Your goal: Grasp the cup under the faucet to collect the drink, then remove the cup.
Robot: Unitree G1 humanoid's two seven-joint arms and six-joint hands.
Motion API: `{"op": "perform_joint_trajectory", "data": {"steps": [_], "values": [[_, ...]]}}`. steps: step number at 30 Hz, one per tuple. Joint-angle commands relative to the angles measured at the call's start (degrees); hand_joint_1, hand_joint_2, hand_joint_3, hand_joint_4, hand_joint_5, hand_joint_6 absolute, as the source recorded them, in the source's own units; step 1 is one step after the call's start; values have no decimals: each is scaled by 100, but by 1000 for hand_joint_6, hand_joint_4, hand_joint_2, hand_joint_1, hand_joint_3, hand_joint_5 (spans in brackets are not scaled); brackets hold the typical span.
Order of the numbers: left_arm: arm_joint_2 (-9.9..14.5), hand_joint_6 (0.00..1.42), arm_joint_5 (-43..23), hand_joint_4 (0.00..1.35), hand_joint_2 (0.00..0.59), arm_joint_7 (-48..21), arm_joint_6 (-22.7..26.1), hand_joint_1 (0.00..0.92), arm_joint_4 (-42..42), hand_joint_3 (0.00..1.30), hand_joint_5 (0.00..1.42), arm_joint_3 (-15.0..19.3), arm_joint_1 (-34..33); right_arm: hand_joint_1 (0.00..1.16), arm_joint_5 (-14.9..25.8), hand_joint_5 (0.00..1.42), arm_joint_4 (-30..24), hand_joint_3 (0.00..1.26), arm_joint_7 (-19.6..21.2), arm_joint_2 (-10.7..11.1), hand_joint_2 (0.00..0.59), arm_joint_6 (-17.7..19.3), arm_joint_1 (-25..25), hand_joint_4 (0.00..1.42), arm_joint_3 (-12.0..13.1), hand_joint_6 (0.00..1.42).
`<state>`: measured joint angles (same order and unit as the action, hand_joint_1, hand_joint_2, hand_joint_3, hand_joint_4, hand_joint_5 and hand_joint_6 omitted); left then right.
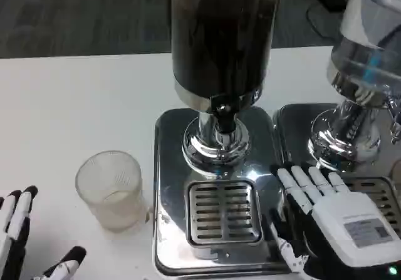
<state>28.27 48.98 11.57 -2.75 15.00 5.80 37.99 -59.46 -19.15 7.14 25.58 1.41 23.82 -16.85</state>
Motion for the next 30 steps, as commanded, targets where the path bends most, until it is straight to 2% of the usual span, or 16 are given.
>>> {"op": "perform_joint_trajectory", "data": {"steps": [1,9,25,27,30], "values": [[87,0,148,0,161,-245,49,0,78,0,0,-107,-33,376,-36,0,-85,5,-21,-44,572,8,68,0,-35,0],[106,0,37,0,162,-220,-139,0,-11,0,0,-86,-69,376,-45,0,-131,5,-20,-136,572,-31,194,0,-77,0],[-89,0,74,0,168,-237,19,0,145,0,0,-134,-171,376,105,0,-53,5,-15,-147,572,-13,158,0,58,0],[-120,0,-32,0,160,-212,-10,0,88,0,0,-124,-274,376,117,0,-38,5,-53,-173,572,-33,127,0,48,0],[-267,0,-507,0,154,215,-365,0,-154,0,0,38,-502,376,41,0,-67,6,-131,-216,572,-103,77,0,0,0]]}}
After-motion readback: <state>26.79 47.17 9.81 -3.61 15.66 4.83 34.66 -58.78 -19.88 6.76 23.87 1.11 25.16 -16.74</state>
